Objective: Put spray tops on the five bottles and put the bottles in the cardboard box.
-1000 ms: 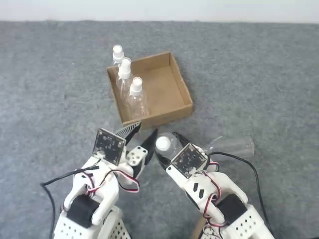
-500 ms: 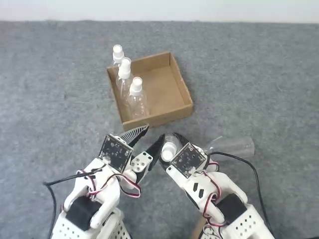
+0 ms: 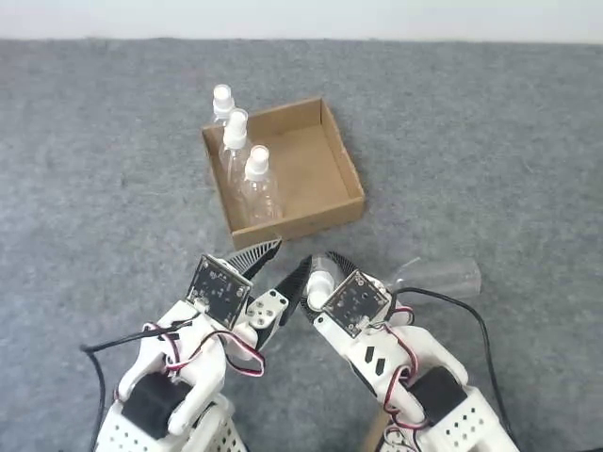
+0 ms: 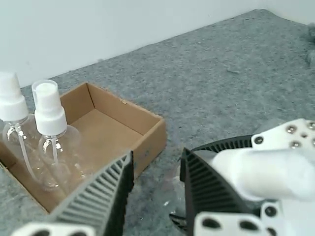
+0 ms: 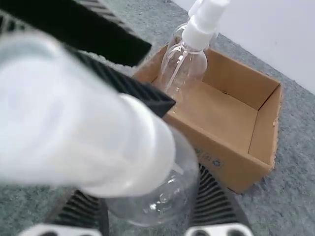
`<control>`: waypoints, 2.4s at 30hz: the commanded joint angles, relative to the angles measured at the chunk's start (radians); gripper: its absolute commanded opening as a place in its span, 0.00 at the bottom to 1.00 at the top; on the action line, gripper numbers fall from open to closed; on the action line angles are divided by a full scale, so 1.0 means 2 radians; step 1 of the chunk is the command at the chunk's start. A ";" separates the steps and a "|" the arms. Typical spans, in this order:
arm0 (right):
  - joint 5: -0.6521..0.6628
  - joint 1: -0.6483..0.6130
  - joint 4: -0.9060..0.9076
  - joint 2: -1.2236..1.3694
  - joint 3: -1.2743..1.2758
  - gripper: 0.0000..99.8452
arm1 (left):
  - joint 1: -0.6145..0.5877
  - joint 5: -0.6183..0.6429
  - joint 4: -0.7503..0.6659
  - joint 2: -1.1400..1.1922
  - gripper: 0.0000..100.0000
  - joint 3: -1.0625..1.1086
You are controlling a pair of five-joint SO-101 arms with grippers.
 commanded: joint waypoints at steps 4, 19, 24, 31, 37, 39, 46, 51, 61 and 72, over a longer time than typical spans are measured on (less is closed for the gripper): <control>0.002 0.004 -0.010 -0.015 -0.025 0.01 | 0.018 -0.027 0.015 -0.008 0.15 0.009; 0.002 0.032 -0.010 -0.014 -0.023 0.01 | -0.136 0.012 0.050 -0.008 0.15 -0.083; 0.002 0.034 0.018 -0.014 -0.026 0.01 | -0.242 0.010 0.054 -0.008 0.15 -0.087; 0.002 0.034 0.021 -0.014 -0.026 0.01 | -0.397 0.012 0.058 -0.008 0.15 -0.042; 0.002 0.034 0.021 -0.014 -0.023 0.01 | -0.433 0.009 0.055 -0.008 0.15 0.019; 0.002 0.034 0.022 -0.014 -0.023 0.01 | -0.435 0.012 0.057 -0.008 0.15 0.020; 0.002 0.035 0.022 -0.014 -0.023 0.01 | -0.430 0.012 0.059 -0.008 0.15 0.021; 0.002 0.035 0.026 -0.013 -0.028 0.01 | -0.430 0.010 0.055 -0.008 0.15 0.040; 0.002 0.036 0.066 -0.012 -0.135 0.01 | -0.433 0.009 0.058 -0.008 0.15 0.042; 0.002 0.067 0.020 0.089 -0.259 0.01 | -0.435 0.008 0.055 -0.008 0.15 0.050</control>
